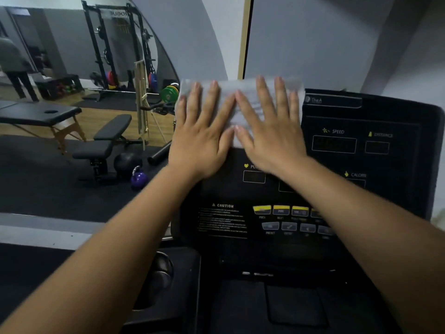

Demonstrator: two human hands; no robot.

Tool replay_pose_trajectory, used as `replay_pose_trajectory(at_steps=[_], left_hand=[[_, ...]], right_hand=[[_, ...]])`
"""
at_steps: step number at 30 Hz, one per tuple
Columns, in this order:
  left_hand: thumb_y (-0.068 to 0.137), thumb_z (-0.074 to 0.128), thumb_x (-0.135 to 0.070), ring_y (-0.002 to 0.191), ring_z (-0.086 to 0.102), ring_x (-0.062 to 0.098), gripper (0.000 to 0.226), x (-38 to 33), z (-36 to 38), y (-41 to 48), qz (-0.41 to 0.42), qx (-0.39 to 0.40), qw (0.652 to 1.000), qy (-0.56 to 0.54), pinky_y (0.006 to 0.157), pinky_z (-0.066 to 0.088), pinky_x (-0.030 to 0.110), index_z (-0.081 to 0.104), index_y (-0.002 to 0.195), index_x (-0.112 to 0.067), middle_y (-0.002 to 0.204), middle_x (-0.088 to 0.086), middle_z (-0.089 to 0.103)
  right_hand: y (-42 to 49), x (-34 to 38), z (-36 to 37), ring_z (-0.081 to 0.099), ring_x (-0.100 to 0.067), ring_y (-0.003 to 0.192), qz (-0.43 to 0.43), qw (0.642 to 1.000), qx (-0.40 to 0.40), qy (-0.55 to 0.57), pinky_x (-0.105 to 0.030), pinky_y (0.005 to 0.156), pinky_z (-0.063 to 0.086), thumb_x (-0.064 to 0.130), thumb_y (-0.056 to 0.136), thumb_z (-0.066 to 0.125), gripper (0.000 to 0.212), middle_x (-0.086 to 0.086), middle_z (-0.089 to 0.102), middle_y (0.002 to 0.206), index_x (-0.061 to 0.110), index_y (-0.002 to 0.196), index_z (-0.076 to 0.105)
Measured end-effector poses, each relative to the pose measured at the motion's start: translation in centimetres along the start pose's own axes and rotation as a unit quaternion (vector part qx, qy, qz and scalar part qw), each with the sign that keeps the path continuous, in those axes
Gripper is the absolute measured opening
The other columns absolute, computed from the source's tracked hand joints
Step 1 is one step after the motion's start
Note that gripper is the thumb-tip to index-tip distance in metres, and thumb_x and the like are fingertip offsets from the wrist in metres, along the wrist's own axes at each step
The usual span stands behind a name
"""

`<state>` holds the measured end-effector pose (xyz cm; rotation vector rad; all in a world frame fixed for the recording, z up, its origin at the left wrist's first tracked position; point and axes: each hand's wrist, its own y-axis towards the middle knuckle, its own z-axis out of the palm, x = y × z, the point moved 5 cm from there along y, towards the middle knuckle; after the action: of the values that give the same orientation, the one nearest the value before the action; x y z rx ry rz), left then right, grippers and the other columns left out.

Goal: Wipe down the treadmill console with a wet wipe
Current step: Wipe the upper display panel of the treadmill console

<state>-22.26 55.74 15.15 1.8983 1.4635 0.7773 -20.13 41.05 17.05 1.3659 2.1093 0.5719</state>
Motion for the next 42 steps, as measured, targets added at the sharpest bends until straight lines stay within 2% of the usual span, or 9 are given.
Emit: replay_pose_trajectory(at_steps=[4,11,15,21,28,30,35,39,42], left_hand=[[0.102,0.022,-0.043,0.151,0.004,0.042,0.061,-0.6,0.1,-0.3,-0.002,0.002,1.0,0.006,0.122,0.003,0.056,0.018,0.158,-0.02,0.165,0.017,0.011],[0.102,0.031,-0.044,0.151,0.007,0.042,0.061,-6.4,2.0,-14.9,0.016,0.073,0.997,-0.033,0.118,0.013,0.062,0.026,0.156,-0.018,0.165,0.015,0.014],[0.101,0.028,-0.046,0.152,0.003,0.041,0.062,-6.4,2.0,-9.4,0.038,0.065,0.997,-0.022,0.12,0.007,0.06,0.02,0.158,-0.023,0.166,0.013,0.01],[0.101,0.019,-0.049,0.151,-0.002,0.041,0.063,-5.5,0.9,2.2,0.025,0.033,0.999,0.004,0.121,-0.005,0.055,0.009,0.159,-0.025,0.166,0.014,0.003],[0.101,0.032,-0.045,0.151,0.0,0.042,0.063,-9.9,2.3,-9.7,0.056,0.075,0.995,-0.029,0.12,0.007,0.061,0.019,0.158,-0.021,0.166,0.014,0.007],[0.1,0.033,-0.047,0.152,0.003,0.04,0.063,-10.4,2.6,-12.2,0.071,0.087,0.993,-0.027,0.12,0.009,0.06,0.022,0.157,-0.023,0.166,0.012,0.01],[0.1,0.03,-0.051,0.151,0.003,0.043,0.064,-10.7,2.7,-5.4,0.07,0.064,0.996,-0.006,0.12,0.004,0.06,0.021,0.158,-0.025,0.165,0.012,0.011],[0.101,0.018,-0.052,0.151,-0.005,0.043,0.064,-11.0,2.1,3.0,0.046,0.052,0.998,0.002,0.12,-0.004,0.058,0.007,0.159,-0.026,0.166,0.013,0.0],[0.102,0.019,-0.05,0.151,-0.007,0.043,0.064,-12.0,2.3,3.0,0.039,0.053,0.998,-0.001,0.12,-0.004,0.058,0.006,0.159,-0.023,0.166,0.015,-0.002]], right_hand=[[-0.9,0.5,0.0,-0.012,-0.038,0.149,0.016,1.0,-0.004,0.006,-0.057,0.119,-0.002,0.054,0.099,0.019,0.063,-0.012,-0.008,0.164,0.033,0.156,0.002],[-15.6,2.2,3.7,-0.005,-0.034,0.151,-0.027,0.997,0.042,0.065,-0.055,0.12,0.006,0.057,0.095,0.04,0.068,-0.008,0.002,0.165,0.033,0.155,0.017],[-11.5,-1.1,3.1,-0.006,-0.035,0.15,-0.027,0.999,0.021,0.038,-0.052,0.121,-0.002,0.062,0.094,0.035,0.069,-0.008,0.003,0.164,0.035,0.154,0.017],[-2.5,-6.4,-0.2,-0.016,-0.036,0.149,0.04,0.999,0.026,-0.02,-0.055,0.119,-0.006,0.069,0.094,0.009,0.069,-0.009,-0.013,0.164,0.038,0.154,-0.005],[-15.1,-3.2,3.2,-0.008,-0.037,0.15,0.013,0.998,0.04,0.053,-0.058,0.119,0.007,0.054,0.096,0.036,0.069,-0.012,-0.002,0.165,0.03,0.156,0.011],[-18.3,-3.1,4.1,-0.005,-0.035,0.151,-0.011,0.997,0.061,0.048,-0.057,0.119,0.009,0.057,0.097,0.035,0.068,-0.009,0.0,0.165,0.032,0.156,0.012],[-11.9,-7.6,2.7,-0.013,-0.034,0.15,0.007,0.999,0.044,0.005,-0.051,0.12,-0.007,0.067,0.095,0.021,0.07,-0.007,-0.006,0.165,0.036,0.155,0.005],[-5.5,-11.6,0.3,-0.017,-0.035,0.149,0.053,0.998,0.036,-0.024,-0.053,0.119,-0.009,0.069,0.095,0.013,0.07,-0.008,-0.013,0.164,0.037,0.154,-0.005],[-6.1,-11.7,0.3,-0.018,-0.034,0.148,0.057,0.998,0.029,-0.008,-0.054,0.12,-0.007,0.064,0.099,0.015,0.067,-0.009,-0.015,0.163,0.035,0.155,-0.007]])
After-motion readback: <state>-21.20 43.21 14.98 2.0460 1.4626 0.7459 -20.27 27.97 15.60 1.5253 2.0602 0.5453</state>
